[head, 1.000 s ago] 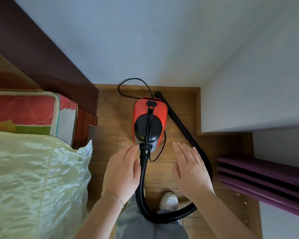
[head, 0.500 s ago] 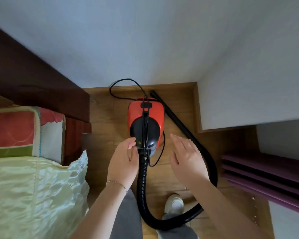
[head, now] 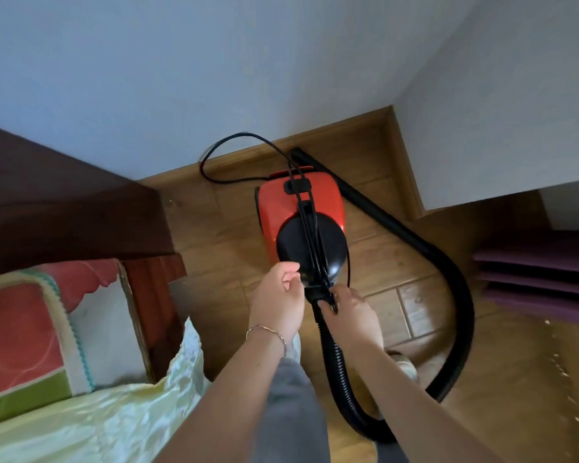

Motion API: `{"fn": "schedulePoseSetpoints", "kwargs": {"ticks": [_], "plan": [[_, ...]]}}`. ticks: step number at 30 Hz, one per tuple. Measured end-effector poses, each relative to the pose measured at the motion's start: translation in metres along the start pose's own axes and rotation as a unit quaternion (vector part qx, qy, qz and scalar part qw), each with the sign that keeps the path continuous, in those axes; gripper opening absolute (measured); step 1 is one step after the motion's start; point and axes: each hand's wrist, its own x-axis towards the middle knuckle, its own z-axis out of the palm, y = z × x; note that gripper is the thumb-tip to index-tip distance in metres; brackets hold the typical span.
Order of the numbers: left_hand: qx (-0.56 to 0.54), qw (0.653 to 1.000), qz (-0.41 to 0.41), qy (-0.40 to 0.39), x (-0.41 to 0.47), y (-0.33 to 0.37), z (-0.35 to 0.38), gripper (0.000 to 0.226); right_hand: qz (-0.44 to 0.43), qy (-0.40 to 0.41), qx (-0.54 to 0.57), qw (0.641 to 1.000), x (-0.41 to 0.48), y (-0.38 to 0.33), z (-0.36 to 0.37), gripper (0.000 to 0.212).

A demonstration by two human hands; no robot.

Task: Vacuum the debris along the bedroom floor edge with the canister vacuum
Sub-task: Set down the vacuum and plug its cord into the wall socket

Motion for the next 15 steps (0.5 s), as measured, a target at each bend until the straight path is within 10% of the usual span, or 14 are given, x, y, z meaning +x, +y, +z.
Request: {"fn": "schedulePoseSetpoints", "kwargs": {"ticks": [15], "plan": [[0.256, 0.939, 0.223, -0.061, 0.024, 0.003, -0.005, 0.049, 0.030, 0.041, 0.228, 0.972, -0.013, -0.025, -0.033, 0.004]]}}
